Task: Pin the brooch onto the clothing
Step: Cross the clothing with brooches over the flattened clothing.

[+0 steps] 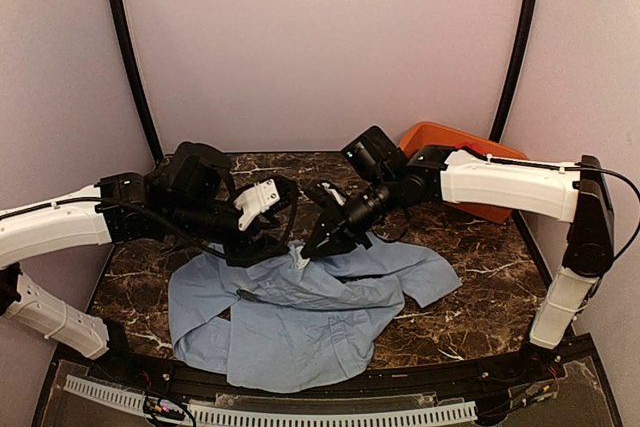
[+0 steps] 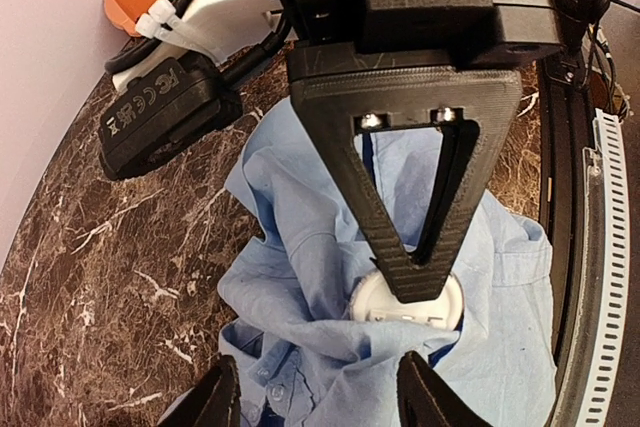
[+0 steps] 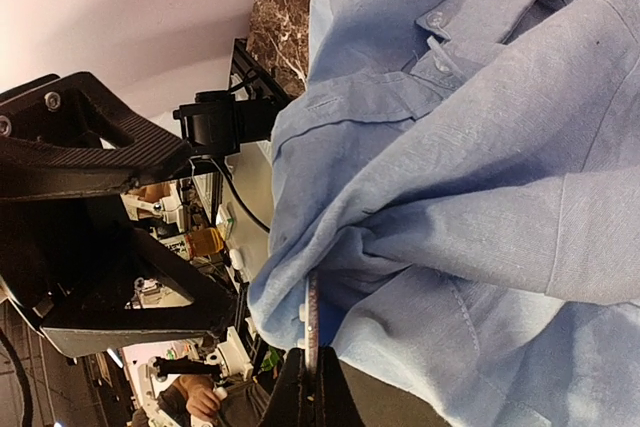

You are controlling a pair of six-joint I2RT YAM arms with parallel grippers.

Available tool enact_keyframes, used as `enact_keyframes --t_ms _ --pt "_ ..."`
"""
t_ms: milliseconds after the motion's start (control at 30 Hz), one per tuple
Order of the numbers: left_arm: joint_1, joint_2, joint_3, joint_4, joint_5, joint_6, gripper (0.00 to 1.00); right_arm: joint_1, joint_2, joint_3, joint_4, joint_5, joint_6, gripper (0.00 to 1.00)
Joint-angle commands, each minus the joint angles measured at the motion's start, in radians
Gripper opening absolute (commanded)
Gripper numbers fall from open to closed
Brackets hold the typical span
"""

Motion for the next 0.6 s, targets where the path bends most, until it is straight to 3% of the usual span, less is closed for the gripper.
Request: enact_keyframes --t_ms 0,167,333,567 --pt "-0.011 -0.074 -0.013 -0.03 0.08 -0.014 0.54 -0.012 -0.037 -0.01 0.059 -0.025 0.033 0.0" --pt "-0.042 -0.076 -0.034 -0.038 0.072 -0.021 0.53 -0.022 -0.036 -0.013 0.087 -0.017 0.057 0.0" --pt "-0.107 -0.03 -0.051 -0.057 -0.099 -0.055 0.51 -0.026 -0.031 -0.008 0.106 -0.019 0.072 0.0" --pt "-0.122 -0.001 -0.066 -0.02 -0.227 -0.118 0.48 -0.026 -0.039 -0.012 0.121 -0.026 0.088 0.0"
